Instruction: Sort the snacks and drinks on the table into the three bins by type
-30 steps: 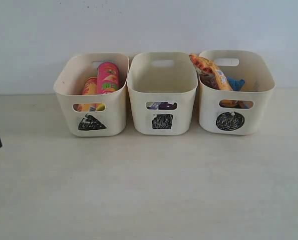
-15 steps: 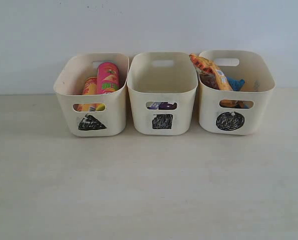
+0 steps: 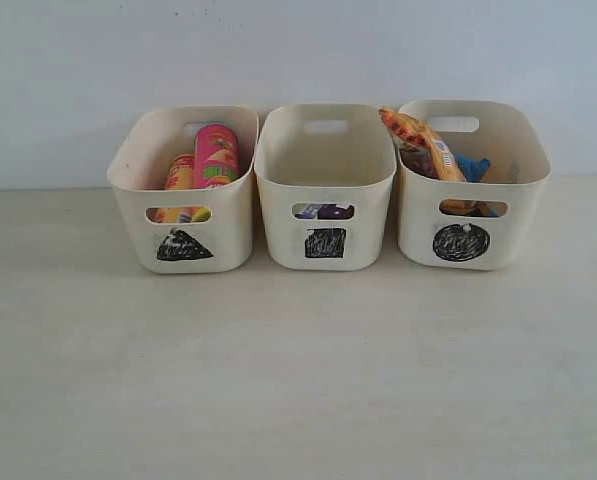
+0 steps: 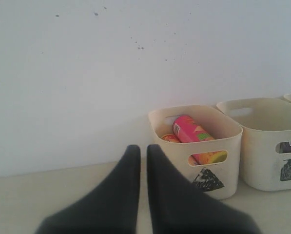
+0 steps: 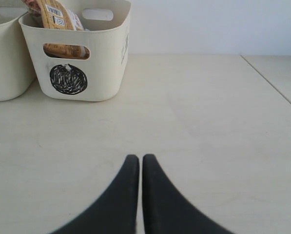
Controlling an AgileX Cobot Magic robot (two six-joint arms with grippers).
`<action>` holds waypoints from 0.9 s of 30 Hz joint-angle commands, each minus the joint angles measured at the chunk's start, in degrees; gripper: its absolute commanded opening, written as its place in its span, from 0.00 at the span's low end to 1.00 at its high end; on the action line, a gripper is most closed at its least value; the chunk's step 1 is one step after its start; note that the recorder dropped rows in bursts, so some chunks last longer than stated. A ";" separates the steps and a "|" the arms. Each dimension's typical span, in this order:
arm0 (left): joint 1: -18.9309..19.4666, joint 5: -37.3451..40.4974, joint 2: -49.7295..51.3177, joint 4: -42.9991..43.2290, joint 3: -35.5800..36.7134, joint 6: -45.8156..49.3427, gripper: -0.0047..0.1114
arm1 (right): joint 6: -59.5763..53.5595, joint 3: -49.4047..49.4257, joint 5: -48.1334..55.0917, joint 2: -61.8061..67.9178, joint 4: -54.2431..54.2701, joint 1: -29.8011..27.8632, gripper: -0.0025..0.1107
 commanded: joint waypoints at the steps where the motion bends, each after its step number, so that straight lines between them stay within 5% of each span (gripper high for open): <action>1: 0.17 -0.65 -0.36 -0.44 1.50 0.16 0.07 | 0.00 0.29 -0.39 -0.29 0.09 -0.17 0.02; 8: 0.17 -6.62 -3.26 -2.43 5.61 0.85 0.07 | 0.00 0.29 -0.39 -0.29 0.09 -0.17 0.02; 14: 0.17 -1.81 -5.37 -16.10 5.61 13.39 0.07 | 0.00 0.29 -0.44 -0.29 0.09 -0.17 0.02; 27: 0.42 14.29 -5.88 -16.94 5.61 16.96 0.07 | 0.00 0.29 -0.44 -0.29 0.09 -0.17 0.02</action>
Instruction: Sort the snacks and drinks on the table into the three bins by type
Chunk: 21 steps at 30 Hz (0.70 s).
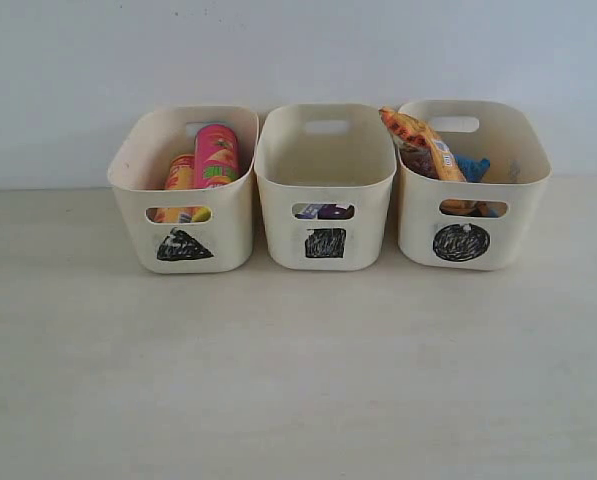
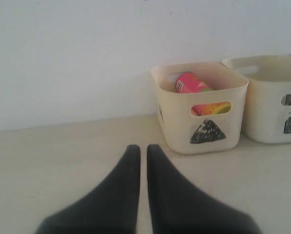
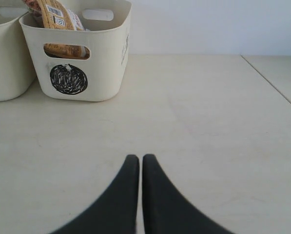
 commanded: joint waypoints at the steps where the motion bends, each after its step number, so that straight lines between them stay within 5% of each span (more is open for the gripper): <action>1: 0.18 8.13 -0.18 -0.65 0.23 1.10 0.07 | 0.00 0.29 -0.44 -0.29 0.09 -0.17 0.02; 21: 0.18 9.33 -0.18 -0.65 0.23 0.85 0.07 | 0.00 0.29 -0.44 -0.29 0.09 -0.17 0.02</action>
